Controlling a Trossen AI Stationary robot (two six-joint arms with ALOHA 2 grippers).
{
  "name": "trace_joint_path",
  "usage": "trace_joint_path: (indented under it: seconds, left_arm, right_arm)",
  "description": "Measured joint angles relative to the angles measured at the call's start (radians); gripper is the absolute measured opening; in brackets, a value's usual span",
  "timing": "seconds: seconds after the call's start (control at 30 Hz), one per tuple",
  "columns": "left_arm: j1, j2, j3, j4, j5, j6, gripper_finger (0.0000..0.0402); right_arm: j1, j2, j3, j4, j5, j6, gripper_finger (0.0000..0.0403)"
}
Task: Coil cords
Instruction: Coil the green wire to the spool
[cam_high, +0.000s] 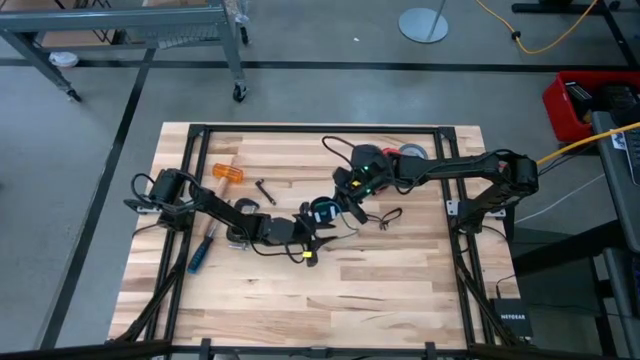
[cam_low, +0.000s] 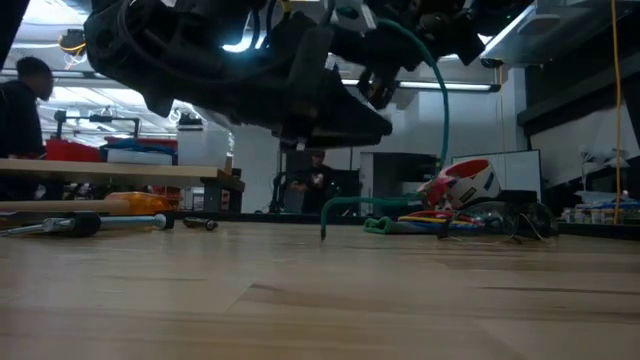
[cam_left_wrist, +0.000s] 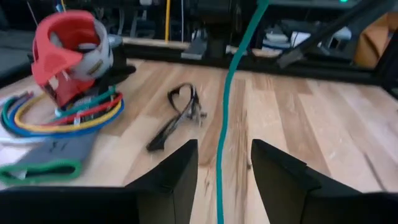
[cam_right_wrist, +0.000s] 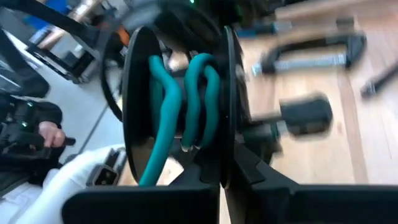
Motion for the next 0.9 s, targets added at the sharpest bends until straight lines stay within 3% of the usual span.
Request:
trace_joint_path:
  seconds: [0.4,0.9]
  left_arm:
    - [-0.001,-0.001,0.001,0.065,0.000,0.050,0.0141]
    - [0.027,-0.002,0.002,0.204,-0.001,0.122,0.0141]
  right_arm:
    - [0.000,0.000,0.000,0.303,-0.013,0.001,0.0003]
    - [0.000,0.000,0.000,0.490,-0.011,0.000,0.0003]
